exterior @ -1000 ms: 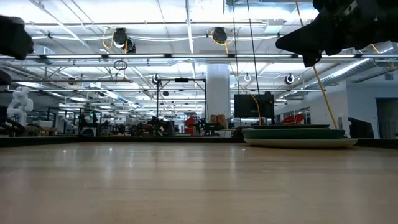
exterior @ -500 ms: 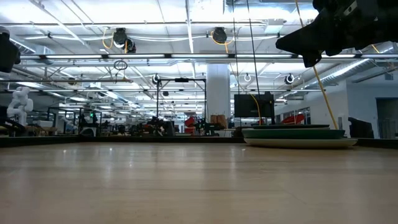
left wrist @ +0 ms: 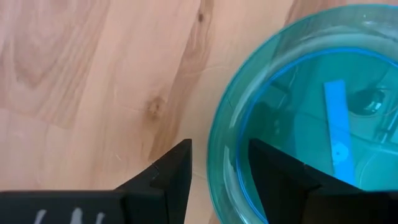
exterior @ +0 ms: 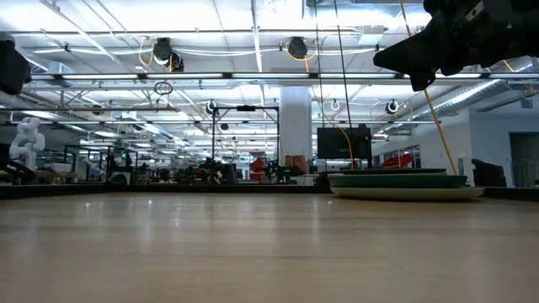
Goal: Stack plastic plates
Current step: Stack the blue plate on the blue plate
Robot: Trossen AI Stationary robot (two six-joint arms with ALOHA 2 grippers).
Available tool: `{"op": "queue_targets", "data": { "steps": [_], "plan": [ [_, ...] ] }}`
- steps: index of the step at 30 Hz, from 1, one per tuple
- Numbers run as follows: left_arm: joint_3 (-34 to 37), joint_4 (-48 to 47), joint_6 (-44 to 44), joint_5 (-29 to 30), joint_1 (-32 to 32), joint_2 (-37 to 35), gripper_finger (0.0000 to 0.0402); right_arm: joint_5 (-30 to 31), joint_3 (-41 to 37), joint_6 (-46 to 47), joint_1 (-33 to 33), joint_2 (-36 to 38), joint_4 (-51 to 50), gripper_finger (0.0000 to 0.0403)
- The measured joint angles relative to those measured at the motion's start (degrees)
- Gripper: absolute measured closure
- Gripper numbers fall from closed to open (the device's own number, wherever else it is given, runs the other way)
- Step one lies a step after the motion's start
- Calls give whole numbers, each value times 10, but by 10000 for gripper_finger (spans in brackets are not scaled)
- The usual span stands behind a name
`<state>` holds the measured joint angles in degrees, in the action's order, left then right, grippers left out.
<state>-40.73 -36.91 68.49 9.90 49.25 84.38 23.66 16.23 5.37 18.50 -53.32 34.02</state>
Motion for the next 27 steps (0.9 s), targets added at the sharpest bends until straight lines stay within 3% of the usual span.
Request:
{"op": "queue_targets", "data": {
  "steps": [11,18,27],
  "plan": [
    [-3,30,-36,12,0,56,238,0,0,0,0,0,0,374],
    [-2,31,-41,17,0,53,240,0,0,0,0,0,2,374],
    [-1,26,-52,17,0,52,315,1,0,0,0,0,4,374]
  ]
}}
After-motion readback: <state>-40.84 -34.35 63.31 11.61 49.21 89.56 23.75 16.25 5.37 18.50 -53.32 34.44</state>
